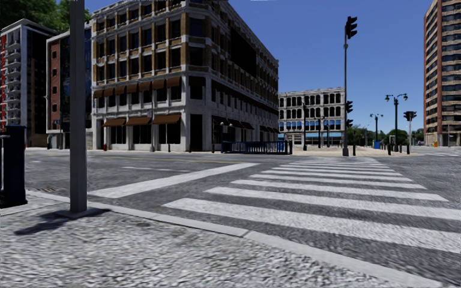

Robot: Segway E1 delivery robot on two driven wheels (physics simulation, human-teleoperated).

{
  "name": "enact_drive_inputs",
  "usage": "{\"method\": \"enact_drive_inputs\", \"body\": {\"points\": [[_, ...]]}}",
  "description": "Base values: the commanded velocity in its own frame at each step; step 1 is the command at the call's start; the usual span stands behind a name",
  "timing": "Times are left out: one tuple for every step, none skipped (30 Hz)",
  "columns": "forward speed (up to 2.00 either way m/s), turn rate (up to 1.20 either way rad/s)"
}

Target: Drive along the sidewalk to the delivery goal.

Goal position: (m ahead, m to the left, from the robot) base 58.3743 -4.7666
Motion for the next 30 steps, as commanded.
{"method": "enact_drive_inputs", "body": {"points": [[2.0,-0.6],[2.0,-0.6],[2.0,-0.6],[2.0,-0.6],[2.0,-0.6],[2.0,-0.6],[2.0,-0.6],[2.0,-0.6],[2.0,-0.6],[2.0,-0.6],[2.0,-0.59],[2.0,-0.59],[2.0,-0.59],[2.0,-0.58],[2.0,-0.52],[2.0,-0.52],[2.0,-0.48],[2.0,-0.46],[2.0,-0.46],[2.0,-0.46],[1.95,-0.46],[1.87,-0.46],[1.87,-0.46],[1.73,-0.43],[1.63,-0.33],[1.63,-0.33],[1.6,-0.12],[1.59,-0.01],[1.58,0.0],[1.58,0.0]]}}
